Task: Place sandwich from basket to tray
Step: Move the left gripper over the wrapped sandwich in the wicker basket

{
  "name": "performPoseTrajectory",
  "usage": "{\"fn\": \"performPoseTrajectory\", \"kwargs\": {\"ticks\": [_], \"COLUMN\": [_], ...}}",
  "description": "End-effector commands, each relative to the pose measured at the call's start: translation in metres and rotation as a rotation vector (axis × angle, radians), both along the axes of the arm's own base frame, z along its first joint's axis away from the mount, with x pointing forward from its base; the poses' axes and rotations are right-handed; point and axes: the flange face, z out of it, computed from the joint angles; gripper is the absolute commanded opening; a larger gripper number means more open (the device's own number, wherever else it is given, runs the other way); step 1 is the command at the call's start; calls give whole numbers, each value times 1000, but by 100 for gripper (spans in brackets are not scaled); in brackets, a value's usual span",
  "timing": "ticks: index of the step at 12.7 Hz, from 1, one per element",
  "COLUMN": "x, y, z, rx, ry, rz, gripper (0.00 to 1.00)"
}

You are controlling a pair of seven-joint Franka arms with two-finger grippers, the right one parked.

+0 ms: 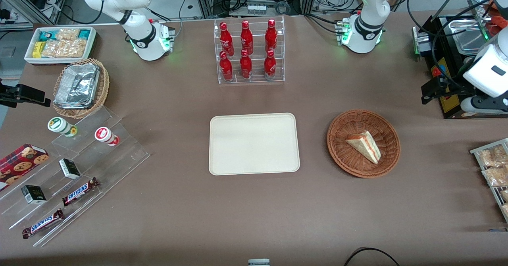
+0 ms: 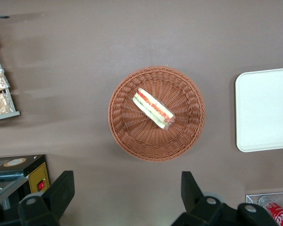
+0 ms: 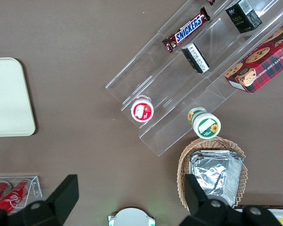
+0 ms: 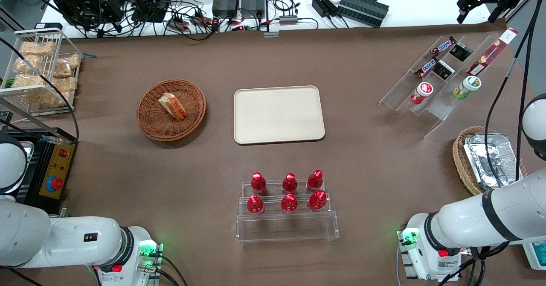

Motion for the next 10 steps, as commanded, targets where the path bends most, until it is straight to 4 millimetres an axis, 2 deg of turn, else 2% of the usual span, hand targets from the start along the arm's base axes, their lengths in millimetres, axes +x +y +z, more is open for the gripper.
{"fn": "performPoseTrajectory", "kwargs": {"ticks": [1,3,6,10], "x": [-11,-11,-9,-2], "y": [2,12,12,10], "z": [7,9,-2,-79], "rx": [-2,-15,-17,-15], "ry": [-22,-23,1,26], "rz": [12,34,45,135], "gripper": [100,100,100,100]}}
